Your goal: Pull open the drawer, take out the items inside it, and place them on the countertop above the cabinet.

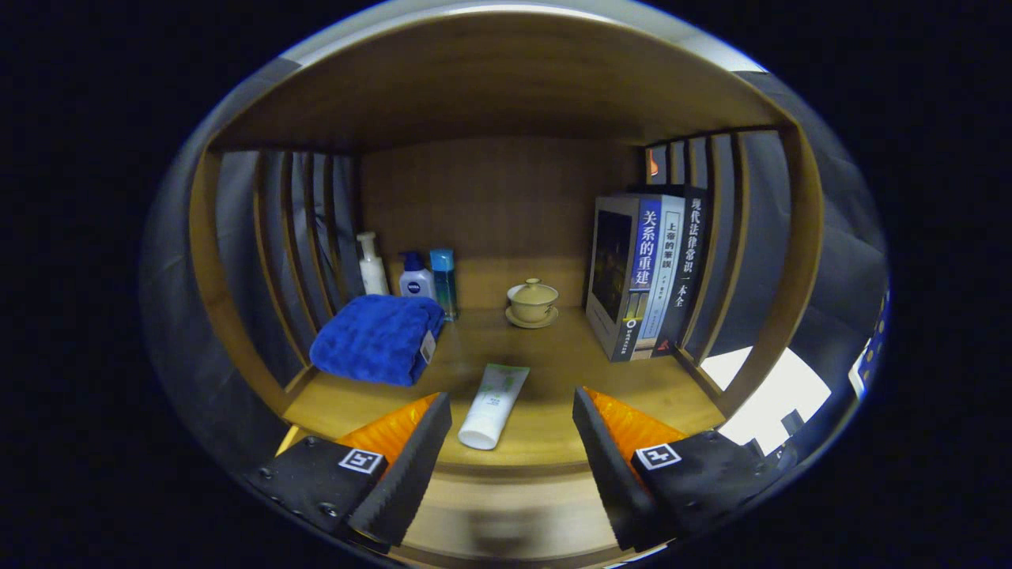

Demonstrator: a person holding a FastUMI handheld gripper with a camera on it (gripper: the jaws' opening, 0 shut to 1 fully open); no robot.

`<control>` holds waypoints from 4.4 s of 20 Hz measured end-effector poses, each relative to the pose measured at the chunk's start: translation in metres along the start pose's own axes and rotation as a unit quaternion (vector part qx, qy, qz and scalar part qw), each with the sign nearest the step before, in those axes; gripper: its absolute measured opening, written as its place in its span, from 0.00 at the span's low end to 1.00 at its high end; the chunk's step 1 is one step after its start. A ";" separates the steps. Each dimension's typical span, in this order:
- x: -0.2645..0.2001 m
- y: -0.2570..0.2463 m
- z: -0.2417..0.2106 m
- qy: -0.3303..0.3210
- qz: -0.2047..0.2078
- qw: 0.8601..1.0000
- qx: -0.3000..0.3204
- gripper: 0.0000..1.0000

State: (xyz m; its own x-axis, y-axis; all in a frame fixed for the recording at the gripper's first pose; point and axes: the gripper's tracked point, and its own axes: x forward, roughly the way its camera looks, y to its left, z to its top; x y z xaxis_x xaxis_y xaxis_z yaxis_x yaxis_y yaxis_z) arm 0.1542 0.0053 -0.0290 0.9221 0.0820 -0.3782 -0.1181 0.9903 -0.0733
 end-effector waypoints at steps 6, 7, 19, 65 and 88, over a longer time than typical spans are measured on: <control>-0.060 -0.009 -0.027 -0.026 0.013 0.997 0.069 0.99; -0.069 -0.009 -0.035 -0.029 0.015 0.997 0.072 0.99; -0.143 -0.028 -0.104 -0.087 -0.025 0.996 0.009 0.98; -0.076 -0.006 -0.182 -0.049 -0.038 0.998 -0.031 0.96; 0.033 0.000 -0.146 -0.045 -0.074 0.993 -0.075 0.96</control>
State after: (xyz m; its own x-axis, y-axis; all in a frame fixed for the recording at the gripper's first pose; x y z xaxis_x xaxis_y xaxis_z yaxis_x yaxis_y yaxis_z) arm 0.1304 -0.0081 -0.1766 0.9617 -0.0476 -0.2700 -0.0256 0.9649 -0.2613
